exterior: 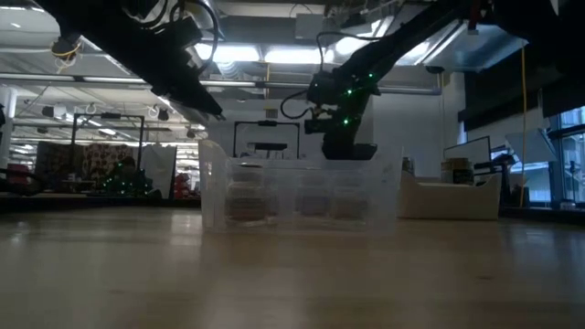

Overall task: Sort spices by type
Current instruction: Put the black seasoning bottle into the top transparent bin, then return to Home Position

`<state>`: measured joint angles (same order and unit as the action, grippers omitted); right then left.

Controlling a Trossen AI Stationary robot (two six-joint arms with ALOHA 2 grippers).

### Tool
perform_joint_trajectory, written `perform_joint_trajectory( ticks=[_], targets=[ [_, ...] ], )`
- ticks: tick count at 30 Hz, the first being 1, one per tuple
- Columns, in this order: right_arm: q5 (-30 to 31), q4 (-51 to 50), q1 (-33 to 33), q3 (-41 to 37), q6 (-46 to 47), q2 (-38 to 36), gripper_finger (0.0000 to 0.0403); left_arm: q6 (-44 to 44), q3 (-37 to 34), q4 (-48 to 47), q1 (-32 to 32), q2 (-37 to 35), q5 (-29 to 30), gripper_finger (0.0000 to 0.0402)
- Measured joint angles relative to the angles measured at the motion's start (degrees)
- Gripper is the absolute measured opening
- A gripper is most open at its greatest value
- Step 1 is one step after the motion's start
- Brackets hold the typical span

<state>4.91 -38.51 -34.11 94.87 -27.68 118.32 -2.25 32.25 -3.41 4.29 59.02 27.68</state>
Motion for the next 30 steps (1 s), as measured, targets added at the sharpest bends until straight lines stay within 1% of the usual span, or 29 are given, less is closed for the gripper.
perform_joint_trajectory(
  ticks=[2,5,9,11,13,15,17,19,22,24,26,30],
  targets=[
    [0.0,-1.2,0.3,0.0,0.0,-0.3,0.0214,0.8,0.0,-0.2,0.0,0.0,0.0,0.0205],
    [1.1,-4.4,1.2,0.0,-0.1,-2.7,0.0226,1.4,0.0,-0.2,0.0,0.0,0.0,0.0205],
    [4.9,-8.7,4.2,0.0,1.4,-8.1,0.0225,1.8,0.0,-0.1,0.0,0.0,0.0,0.0205],
    [6.0,-12.0,5.8,0.0,2.4,-11.0,0.0217,1.8,0.0,-0.2,0.0,0.0,0.0,0.0203],
    [4.6,-14.8,7.1,0.0,3.3,-14.1,0.0202,1.8,0.0,-0.1,0.0,0.0,-0.7,0.0189],
    [1.5,-17.1,8.3,0.0,4.6,-17.2,0.0179,1.7,0.0,-0.1,0.2,0.0,-2.6,0.0162],
    [-1.7,-17.8,9.0,-0.8,5.9,-20.3,0.0148,0.7,0.0,-0.1,0.6,0.0,-5.5,0.0124],
    [-3.4,-18.0,9.5,-3.2,7.5,-24.1,0.011,-0.1,0.0,-0.2,1.2,0.0,-7.7,0.0082],
    [-3.4,-16.7,10.3,-9.2,11.1,-30.0,0.005,-1.2,0.0,-0.2,2.3,0.0,-9.2,0.0022],
    [-2.8,-14.6,11.2,-14.5,13.0,-34.3,0.0016,-2.0,0.0,0.0,3.0,0.0,-9.9,0.0007],
    [-2.5,-10.8,12.2,-20.1,14.8,-38.8,0.0008,-3.2,0.0,0.2,3.9,0.0,-11.9,0.0012],
    [-3.1,-3.6,12.5,-30.6,18.6,-47.7,0.0026,-4.0,0.0,1.5,5.4,0.0,-17.6,0.0014]
  ],
)
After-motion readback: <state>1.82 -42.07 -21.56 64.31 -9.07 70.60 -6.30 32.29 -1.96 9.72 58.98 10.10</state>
